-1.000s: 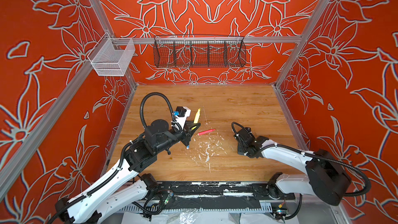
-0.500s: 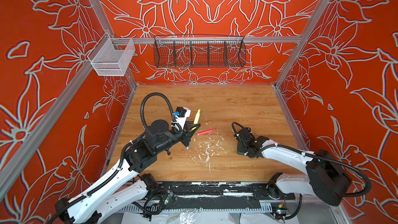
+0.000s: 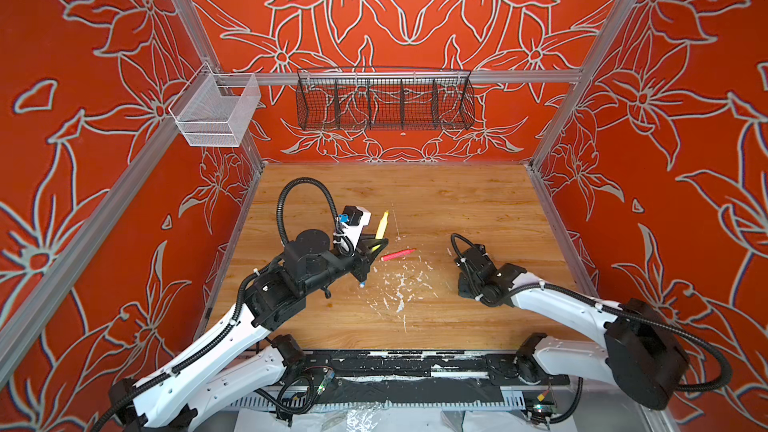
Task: Insert the pens into the pen caps
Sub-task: 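Lower the right gripper onto the nearest translucent cap and grasp it, then lift the cap with the right gripper and swing it toward the yellow marker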
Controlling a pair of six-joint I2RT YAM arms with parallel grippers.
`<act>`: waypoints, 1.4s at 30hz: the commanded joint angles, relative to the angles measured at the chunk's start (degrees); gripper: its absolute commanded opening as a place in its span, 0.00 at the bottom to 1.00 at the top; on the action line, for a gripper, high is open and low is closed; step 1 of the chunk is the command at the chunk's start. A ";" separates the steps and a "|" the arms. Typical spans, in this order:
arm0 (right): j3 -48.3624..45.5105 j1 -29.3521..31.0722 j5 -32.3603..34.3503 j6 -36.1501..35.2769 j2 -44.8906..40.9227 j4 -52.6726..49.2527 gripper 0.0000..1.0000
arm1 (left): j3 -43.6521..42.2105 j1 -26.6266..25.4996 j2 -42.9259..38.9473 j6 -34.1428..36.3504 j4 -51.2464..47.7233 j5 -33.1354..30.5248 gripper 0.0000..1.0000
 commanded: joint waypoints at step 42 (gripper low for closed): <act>-2.45 -0.17 -4.19 2.12 -15.18 -2.69 0.02 | 0.74 -0.08 0.98 -1.27 1.88 4.30 0.00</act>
